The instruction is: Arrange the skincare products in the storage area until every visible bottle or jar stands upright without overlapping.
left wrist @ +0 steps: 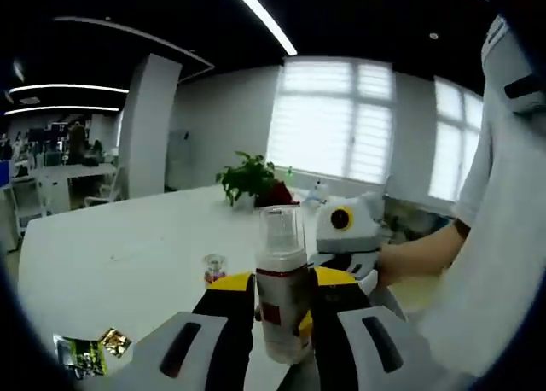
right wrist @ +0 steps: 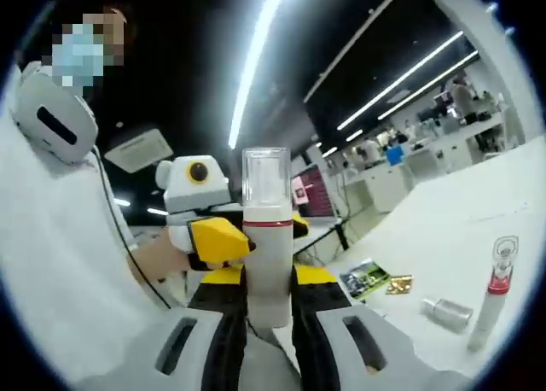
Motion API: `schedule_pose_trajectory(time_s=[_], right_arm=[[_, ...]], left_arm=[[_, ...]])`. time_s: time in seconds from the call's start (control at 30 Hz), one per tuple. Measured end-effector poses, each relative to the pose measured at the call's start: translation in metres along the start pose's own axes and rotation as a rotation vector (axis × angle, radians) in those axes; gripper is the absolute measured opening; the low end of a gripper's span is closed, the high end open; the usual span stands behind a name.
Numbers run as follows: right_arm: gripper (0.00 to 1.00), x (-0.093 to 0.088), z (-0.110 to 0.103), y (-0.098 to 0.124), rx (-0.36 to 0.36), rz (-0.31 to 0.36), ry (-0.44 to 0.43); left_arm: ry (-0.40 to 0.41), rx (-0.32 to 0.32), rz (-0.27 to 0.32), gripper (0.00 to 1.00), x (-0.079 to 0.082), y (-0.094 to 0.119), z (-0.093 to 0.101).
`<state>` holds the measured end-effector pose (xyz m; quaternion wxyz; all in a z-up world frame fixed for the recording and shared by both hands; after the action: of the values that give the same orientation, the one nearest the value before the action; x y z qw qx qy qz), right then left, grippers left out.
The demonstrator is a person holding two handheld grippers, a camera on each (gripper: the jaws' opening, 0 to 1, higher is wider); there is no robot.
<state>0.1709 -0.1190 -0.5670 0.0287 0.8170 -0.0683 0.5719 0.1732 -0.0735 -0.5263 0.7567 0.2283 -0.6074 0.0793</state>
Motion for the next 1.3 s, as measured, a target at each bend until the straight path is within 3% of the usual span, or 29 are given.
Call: schedule_pose_trajectory(time_s=[0.03,0.07,0.13,0.3,0.37,0.4,0.43,0.63,0.8,0.9,0.93,0.97,1.03,1.13,1.17,1.3], right_arm=[[0.18,-0.001,-0.007,0.0,0.061,-0.016,-0.009],[0.18,-0.001,-0.007,0.0,0.067,-0.02,0.011],[0.18,-0.001,-0.014,-0.001,0.146,-0.034,0.018],[0.18,0.003,-0.019,0.001,0.225,-0.047,0.003],[0.18,0.004,-0.017,-0.001,0.215,-0.055,0.012],[0.18,0.003,-0.015,0.0,0.214,-0.062,0.011],[0.18,0.003,-0.015,0.0,0.212,-0.067,0.011],[0.19,0.005,-0.003,0.001,0.131,-0.075,0.019],[0.22,0.007,0.009,-0.006,-0.023,-0.114,0.023],[0.23,0.009,0.024,-0.01,-0.251,-0.191,0.105],[0.23,0.009,0.026,-0.01,-0.28,-0.2,0.117],[0.23,0.01,0.029,-0.011,-0.357,-0.223,0.137],[0.21,0.012,0.028,-0.016,-0.414,-0.248,0.196],[0.22,0.013,0.032,-0.018,-0.558,-0.273,0.235],[0.22,0.013,0.033,-0.019,-0.574,-0.272,0.239],[0.22,0.015,0.037,-0.022,-0.694,-0.231,0.239]], left_arm=[[-0.009,-0.02,-0.006,0.23,0.0,0.001,0.004],[-0.032,-0.023,-0.009,0.23,0.001,0.002,0.005],[-0.06,-0.077,-0.019,0.23,0.003,0.003,0.013],[-0.091,-0.113,-0.024,0.22,0.007,0.006,0.018],[-0.082,-0.088,-0.036,0.21,0.006,0.004,0.017],[-0.025,-0.072,-0.054,0.21,0.004,0.003,0.015],[-0.021,-0.054,-0.056,0.21,0.003,0.002,0.012],[0.045,0.024,-0.026,0.2,0.002,0.003,0.003],[0.098,0.144,-0.023,0.2,0.002,0.002,-0.011],[0.055,0.311,-0.058,0.19,0.0,0.003,-0.029],[0.062,0.352,-0.061,0.19,-0.001,0.003,-0.033],[0.097,0.397,-0.051,0.2,0.0,0.002,-0.038],[0.15,0.441,-0.045,0.19,0.0,0.002,-0.043],[0.174,0.497,-0.019,0.19,0.002,-0.001,-0.047],[0.178,0.509,-0.016,0.19,0.003,-0.001,-0.047],[0.098,0.566,-0.009,0.19,0.009,-0.006,-0.045]])
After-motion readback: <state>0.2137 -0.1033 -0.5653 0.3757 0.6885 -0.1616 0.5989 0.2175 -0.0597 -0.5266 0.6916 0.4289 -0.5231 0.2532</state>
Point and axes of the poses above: the point that each gripper's makers call its tool centre point, and the gripper's own axes: y roughly backward along the fingers, z roughly to its right, x roughly out of its top, the point moved 4 cm from there along y, roughly backward along the fingers, and after that the axes turned 6 degrees about -z, right-handed, at the moved point
